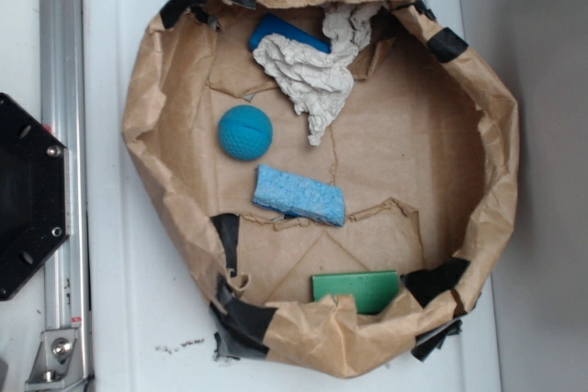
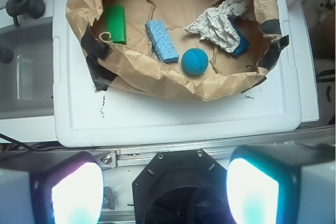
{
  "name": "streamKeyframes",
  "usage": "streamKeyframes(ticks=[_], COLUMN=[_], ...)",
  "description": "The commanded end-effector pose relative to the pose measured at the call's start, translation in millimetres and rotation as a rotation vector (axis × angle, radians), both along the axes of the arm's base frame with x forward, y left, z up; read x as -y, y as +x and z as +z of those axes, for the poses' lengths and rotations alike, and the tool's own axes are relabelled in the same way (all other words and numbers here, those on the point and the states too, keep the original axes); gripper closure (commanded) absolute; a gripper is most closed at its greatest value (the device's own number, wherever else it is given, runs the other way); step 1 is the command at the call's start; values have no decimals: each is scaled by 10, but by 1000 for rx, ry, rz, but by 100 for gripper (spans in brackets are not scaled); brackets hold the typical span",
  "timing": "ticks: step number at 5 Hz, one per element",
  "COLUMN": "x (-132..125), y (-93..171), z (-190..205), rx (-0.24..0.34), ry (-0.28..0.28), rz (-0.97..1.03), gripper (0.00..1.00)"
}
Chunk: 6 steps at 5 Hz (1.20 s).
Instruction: Grab the blue sponge.
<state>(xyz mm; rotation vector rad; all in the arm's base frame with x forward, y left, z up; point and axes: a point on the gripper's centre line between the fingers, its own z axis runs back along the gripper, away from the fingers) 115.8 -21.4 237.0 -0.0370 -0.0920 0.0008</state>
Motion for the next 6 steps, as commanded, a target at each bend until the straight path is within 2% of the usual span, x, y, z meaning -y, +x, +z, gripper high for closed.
streamKeyframes(ticks=[1, 2, 3, 4, 5, 6], x=[0, -82, -177, -211, -177, 45], y=[0, 500, 1025, 1525, 1733, 1664], z=[0, -300, -584, -1013, -1514, -1874], rx=[0, -5, 76, 48, -33, -63], ry=[0, 28, 28, 49, 140, 69], rz=[0, 15, -95, -197, -260, -441], gripper=[0, 0, 0, 0, 0, 0])
